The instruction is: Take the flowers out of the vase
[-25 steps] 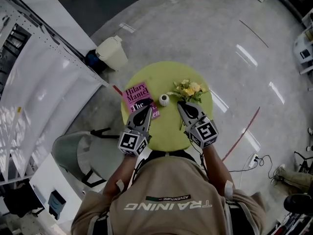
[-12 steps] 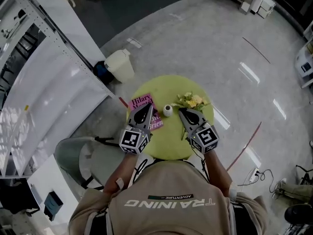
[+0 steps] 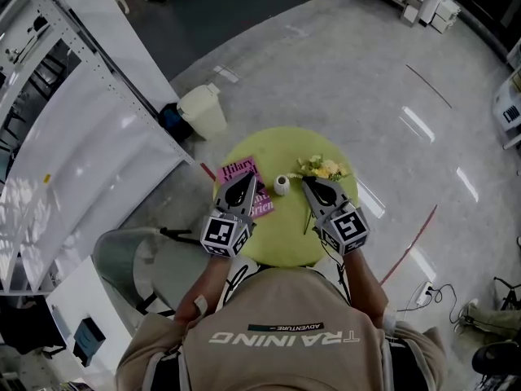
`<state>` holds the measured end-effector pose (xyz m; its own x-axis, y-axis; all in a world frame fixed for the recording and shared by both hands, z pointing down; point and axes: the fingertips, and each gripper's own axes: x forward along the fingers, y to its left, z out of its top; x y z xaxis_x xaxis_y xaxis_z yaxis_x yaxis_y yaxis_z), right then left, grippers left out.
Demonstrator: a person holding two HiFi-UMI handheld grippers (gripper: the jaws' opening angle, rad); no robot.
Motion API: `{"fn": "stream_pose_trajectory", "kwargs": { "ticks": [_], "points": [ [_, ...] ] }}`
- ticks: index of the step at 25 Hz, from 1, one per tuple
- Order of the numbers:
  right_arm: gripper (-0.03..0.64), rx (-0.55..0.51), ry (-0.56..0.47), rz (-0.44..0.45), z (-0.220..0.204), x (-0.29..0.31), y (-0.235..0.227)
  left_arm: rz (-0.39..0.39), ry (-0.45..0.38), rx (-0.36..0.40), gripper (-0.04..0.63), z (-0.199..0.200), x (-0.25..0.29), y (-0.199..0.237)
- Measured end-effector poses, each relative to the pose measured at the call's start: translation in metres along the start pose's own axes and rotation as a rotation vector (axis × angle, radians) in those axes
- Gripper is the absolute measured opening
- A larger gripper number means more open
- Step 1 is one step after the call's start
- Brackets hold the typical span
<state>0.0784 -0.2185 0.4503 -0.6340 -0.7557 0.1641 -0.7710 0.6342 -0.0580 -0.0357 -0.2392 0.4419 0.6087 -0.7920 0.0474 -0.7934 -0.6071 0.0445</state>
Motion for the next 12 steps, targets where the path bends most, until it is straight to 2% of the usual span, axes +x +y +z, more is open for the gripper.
{"fn": "stream_pose_trajectory", "kwargs": {
  "ticks": [12],
  "points": [
    [0.0,-0.005,-0.012,0.008,0.0011,0.0004,-0.002,0.026,-0.012,-0.004,0.002,-0.0017,-0.0045,0.0031]
  ]
}}
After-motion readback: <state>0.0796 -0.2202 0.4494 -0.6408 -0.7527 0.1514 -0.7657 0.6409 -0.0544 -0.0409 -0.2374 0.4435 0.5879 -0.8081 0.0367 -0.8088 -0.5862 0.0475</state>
